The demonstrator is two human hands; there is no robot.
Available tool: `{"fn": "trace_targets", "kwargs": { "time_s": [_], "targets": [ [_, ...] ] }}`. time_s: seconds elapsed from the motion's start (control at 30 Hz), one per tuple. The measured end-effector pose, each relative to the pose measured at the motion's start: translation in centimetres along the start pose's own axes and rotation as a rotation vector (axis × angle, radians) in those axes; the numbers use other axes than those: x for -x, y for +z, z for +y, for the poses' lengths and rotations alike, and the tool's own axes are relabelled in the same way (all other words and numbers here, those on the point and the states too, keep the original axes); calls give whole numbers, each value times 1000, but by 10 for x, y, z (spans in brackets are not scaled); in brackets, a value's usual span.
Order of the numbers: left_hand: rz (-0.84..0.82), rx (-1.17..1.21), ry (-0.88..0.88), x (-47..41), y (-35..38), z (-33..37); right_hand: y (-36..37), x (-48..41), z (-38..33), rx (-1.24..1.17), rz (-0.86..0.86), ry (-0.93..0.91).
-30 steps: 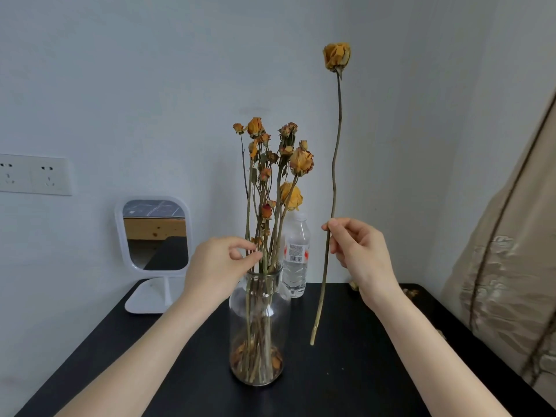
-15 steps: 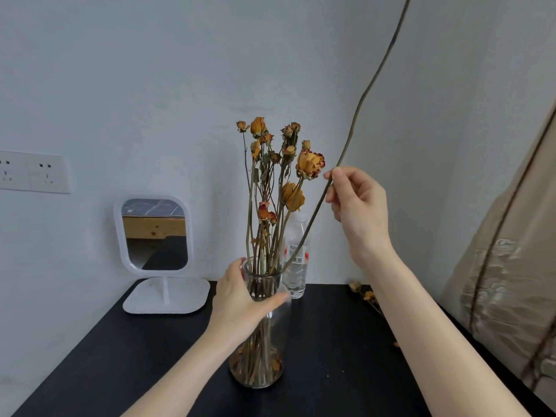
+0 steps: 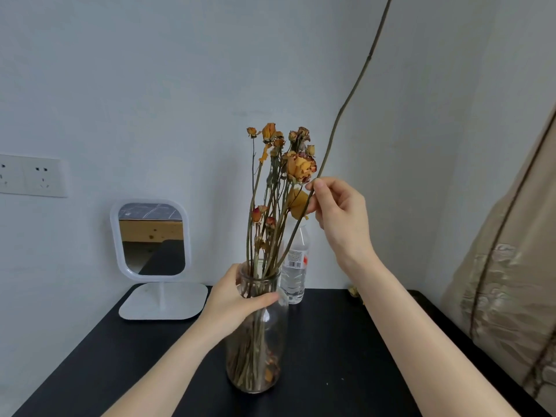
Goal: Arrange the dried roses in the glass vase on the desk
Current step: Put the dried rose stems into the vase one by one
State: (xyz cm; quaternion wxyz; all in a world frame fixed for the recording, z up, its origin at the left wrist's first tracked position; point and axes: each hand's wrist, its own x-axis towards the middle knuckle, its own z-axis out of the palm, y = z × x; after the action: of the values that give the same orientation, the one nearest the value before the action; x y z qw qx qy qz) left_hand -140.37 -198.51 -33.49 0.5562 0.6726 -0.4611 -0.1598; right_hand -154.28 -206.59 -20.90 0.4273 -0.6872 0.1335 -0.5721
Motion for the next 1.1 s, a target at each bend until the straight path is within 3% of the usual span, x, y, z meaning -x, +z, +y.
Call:
{"fn": "trace_targets", "kwargs": {
  "time_s": [0.17, 0.5, 0.83, 1.1],
  "targets": [
    [-66, 52, -31, -3, -4, 0, 3, 4, 6, 71, -93, 43],
    [-69, 104, -48, -3, 0, -4, 13, 16, 24, 581, -313, 26],
    [-43, 89, -48, -4, 4, -10, 17, 28, 39, 671, -523, 140],
    [-35, 74, -28, -5, 5, -12, 18, 24, 36, 519, -331, 105]
  ]
}}
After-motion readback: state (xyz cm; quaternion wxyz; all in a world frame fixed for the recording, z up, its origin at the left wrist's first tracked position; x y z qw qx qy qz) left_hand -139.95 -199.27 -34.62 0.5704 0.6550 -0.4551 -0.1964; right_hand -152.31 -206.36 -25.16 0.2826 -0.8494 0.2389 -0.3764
